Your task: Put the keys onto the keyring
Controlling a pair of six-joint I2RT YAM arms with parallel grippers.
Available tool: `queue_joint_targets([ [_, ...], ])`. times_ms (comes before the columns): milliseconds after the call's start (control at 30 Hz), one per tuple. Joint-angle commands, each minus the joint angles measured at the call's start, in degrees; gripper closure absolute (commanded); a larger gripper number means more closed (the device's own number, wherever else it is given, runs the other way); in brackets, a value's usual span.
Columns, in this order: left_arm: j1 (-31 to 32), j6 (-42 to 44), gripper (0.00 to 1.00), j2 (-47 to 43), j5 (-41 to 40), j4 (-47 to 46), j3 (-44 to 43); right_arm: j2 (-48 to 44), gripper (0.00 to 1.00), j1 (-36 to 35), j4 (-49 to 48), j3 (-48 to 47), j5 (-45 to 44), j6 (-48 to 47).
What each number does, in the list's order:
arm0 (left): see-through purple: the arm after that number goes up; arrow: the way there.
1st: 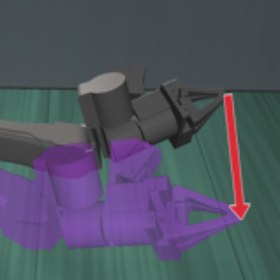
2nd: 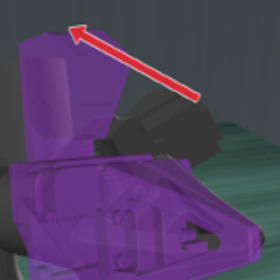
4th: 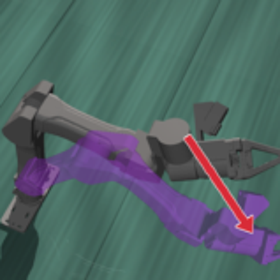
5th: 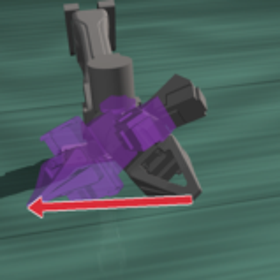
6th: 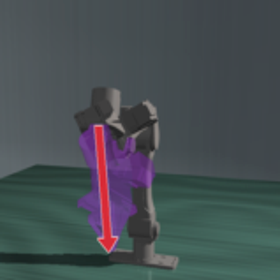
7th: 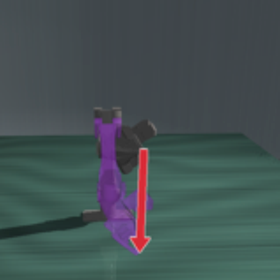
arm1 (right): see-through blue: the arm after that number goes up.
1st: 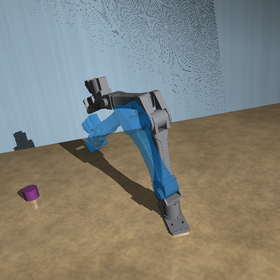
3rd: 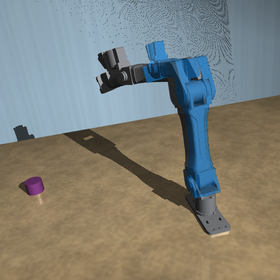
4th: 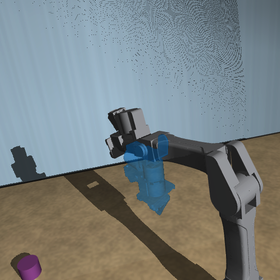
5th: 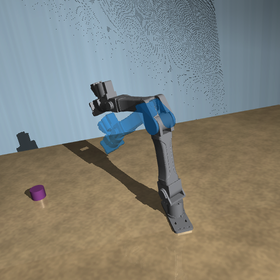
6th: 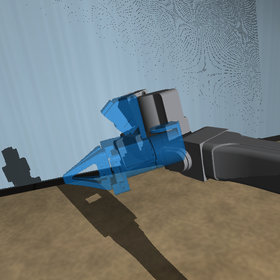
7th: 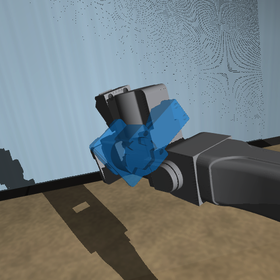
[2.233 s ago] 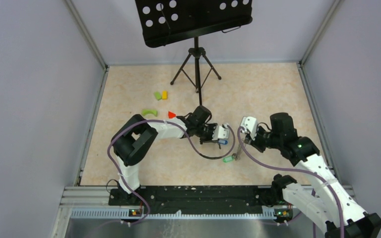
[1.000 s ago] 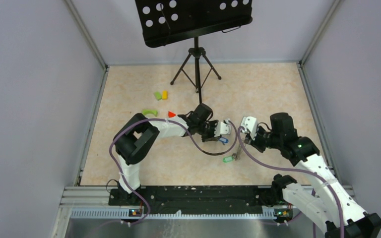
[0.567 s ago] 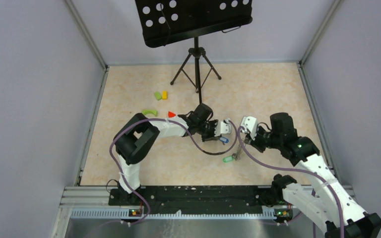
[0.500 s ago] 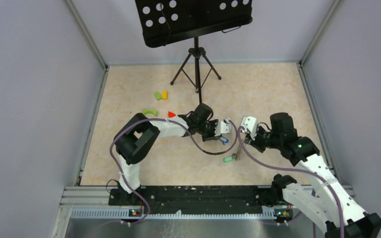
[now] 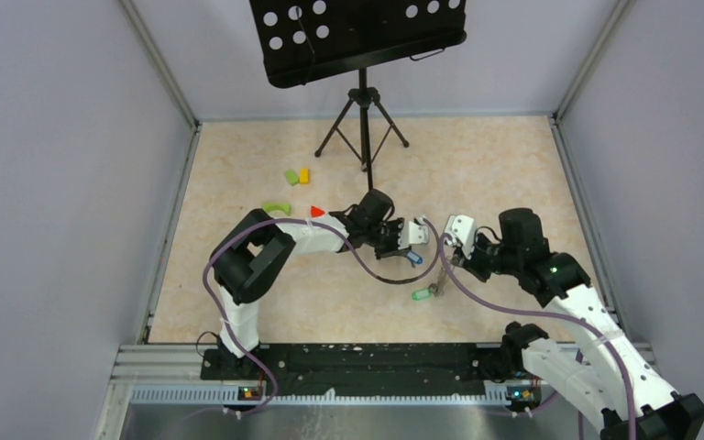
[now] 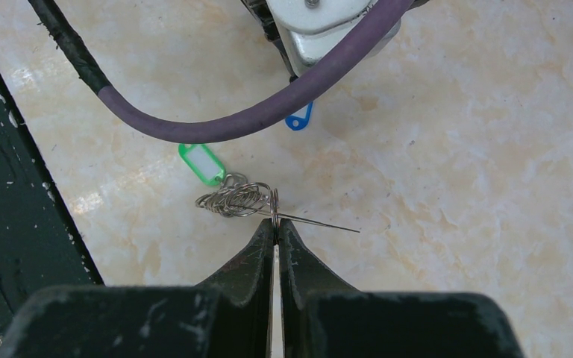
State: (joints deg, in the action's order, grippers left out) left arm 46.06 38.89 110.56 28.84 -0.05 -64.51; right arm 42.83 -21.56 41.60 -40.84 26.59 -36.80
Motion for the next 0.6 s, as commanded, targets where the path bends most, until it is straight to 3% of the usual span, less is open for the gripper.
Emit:
queue_joint_targets([
  [0, -0.27, -0.76, 0.70, 0.98, -0.26, -1.97, -1.66, -0.03, 1.00, 0.56, -1.08, 0.06, 0.22, 0.93],
  [567, -0.28, -0.41, 0.75, 2.43, 0.12, -1.37, -2.85, 0.28, 1.00, 0.56, -1.00, 0.05, 0.22, 1.11],
])
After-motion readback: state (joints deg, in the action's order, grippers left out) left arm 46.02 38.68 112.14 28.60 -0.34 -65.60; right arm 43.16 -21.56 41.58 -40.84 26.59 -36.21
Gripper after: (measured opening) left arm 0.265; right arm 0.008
